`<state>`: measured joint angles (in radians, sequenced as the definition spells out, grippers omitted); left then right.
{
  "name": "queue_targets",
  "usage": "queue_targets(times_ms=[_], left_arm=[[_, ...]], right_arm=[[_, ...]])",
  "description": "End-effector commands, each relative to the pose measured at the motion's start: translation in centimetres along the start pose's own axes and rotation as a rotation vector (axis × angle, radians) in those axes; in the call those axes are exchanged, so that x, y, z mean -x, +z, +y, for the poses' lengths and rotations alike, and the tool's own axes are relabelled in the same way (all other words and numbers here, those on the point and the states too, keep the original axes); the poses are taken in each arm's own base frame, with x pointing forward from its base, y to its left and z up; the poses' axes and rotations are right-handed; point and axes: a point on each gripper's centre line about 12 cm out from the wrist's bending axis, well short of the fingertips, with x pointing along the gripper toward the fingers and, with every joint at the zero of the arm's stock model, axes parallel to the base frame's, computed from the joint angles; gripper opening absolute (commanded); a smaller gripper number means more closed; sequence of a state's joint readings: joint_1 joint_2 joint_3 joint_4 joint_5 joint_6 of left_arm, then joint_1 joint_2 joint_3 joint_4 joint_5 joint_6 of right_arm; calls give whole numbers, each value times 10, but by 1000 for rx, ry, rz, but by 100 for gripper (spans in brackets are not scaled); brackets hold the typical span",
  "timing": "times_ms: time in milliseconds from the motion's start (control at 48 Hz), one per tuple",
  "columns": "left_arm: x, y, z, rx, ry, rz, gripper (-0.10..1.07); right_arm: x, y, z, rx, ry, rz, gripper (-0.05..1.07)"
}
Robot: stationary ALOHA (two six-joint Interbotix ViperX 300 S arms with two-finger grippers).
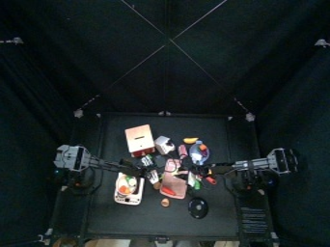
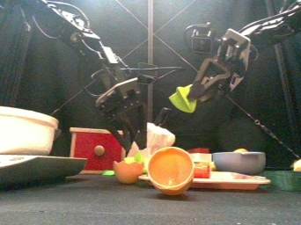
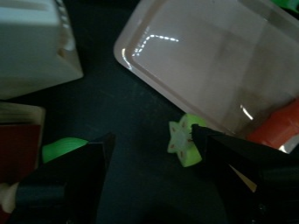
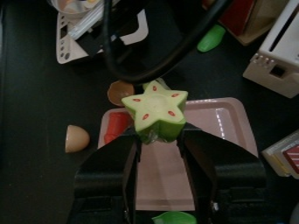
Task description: Grab other starfruit half
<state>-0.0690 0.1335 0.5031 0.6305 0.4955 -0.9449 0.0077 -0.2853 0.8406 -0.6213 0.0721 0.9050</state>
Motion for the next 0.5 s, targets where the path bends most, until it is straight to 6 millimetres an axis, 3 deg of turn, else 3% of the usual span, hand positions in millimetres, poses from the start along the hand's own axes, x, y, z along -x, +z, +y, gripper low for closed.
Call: queue_targets(times_ms=[0, 479], left_arm=[[3, 5, -8, 4, -14, -11, 102], [-10, -4, -12, 12, -8, 37, 102]], right_arm=[[7, 9, 3, -4, 13, -35, 60], [9, 0, 2, -13, -6, -1, 60]])
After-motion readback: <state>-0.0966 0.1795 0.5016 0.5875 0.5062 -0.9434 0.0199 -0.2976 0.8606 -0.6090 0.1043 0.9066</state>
